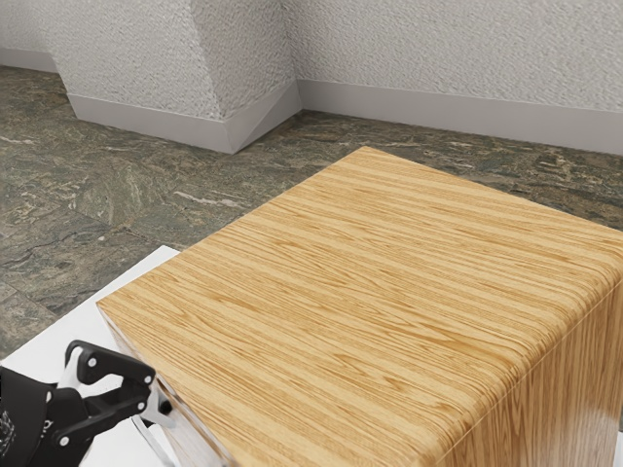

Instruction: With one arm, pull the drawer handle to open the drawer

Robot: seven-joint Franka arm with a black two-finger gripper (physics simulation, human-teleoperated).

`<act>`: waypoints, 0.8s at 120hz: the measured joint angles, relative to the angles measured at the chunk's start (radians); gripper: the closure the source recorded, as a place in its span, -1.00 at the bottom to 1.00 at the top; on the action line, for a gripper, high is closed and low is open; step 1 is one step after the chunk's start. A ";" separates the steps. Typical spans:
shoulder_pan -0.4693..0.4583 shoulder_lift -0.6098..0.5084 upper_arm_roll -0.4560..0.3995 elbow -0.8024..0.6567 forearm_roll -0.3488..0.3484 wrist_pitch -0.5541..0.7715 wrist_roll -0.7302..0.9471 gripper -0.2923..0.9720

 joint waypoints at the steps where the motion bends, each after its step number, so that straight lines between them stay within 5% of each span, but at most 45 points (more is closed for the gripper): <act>1: 0.000 0.000 -0.001 0.000 0.000 -0.001 -0.002 -0.54; 53: 0.000 0.002 -0.033 -0.021 -0.003 -0.062 -0.069 -0.53; 96: -0.030 -0.156 -0.033 -0.021 -0.001 -0.193 -0.099 -0.54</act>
